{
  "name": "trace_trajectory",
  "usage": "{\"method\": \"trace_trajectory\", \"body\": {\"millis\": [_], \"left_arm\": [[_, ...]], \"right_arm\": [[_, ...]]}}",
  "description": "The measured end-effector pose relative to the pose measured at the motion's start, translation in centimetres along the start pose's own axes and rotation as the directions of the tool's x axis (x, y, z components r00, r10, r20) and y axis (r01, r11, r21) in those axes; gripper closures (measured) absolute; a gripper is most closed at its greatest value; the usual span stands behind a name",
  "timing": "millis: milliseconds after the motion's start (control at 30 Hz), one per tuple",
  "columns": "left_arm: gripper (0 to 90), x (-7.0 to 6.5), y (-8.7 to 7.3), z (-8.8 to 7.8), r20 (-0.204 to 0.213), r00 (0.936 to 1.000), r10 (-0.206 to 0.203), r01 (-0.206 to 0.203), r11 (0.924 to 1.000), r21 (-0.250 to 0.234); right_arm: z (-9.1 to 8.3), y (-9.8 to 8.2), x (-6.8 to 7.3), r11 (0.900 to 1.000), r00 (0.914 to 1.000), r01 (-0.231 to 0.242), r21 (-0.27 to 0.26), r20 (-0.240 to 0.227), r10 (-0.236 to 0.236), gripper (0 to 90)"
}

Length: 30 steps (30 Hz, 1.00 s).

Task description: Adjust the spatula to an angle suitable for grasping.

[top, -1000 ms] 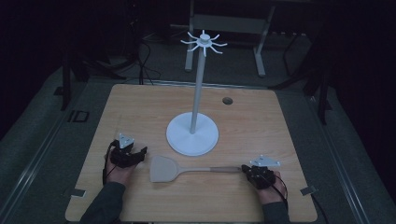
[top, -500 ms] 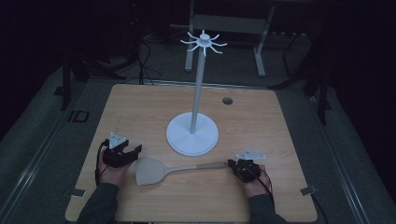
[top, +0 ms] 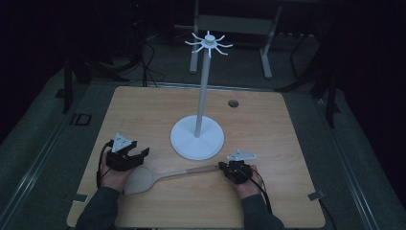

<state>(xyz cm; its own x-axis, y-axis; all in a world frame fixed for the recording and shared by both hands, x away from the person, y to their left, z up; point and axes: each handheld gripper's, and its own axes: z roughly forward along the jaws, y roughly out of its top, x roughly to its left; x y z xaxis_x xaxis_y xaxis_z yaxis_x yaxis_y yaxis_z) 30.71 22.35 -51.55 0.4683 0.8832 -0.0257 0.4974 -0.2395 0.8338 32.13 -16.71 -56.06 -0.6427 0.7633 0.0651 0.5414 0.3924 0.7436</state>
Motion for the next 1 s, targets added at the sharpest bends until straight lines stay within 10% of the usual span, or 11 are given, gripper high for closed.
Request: {"method": "trace_trajectory", "body": {"millis": [467, 1000], "left_arm": [[45.5, -1.1, 4.1, -1.6, 0.094, 0.9905, 0.101, -0.098, 0.9947, -0.032], [46.5, -2.9, 6.5, -0.2, 0.27, 0.9329, 0.238, -0.27, 0.9591, 0.086]], "right_arm": [[-2.6, 0.6, 0.9, 0.996, 0.9948, 0.086, -0.037, -0.051, -0.088, 77.1], [-8.4, -3.0, -1.0, 0.995, 0.9971, 0.068, -0.079, 0.04, -0.065, 61.6]]}}
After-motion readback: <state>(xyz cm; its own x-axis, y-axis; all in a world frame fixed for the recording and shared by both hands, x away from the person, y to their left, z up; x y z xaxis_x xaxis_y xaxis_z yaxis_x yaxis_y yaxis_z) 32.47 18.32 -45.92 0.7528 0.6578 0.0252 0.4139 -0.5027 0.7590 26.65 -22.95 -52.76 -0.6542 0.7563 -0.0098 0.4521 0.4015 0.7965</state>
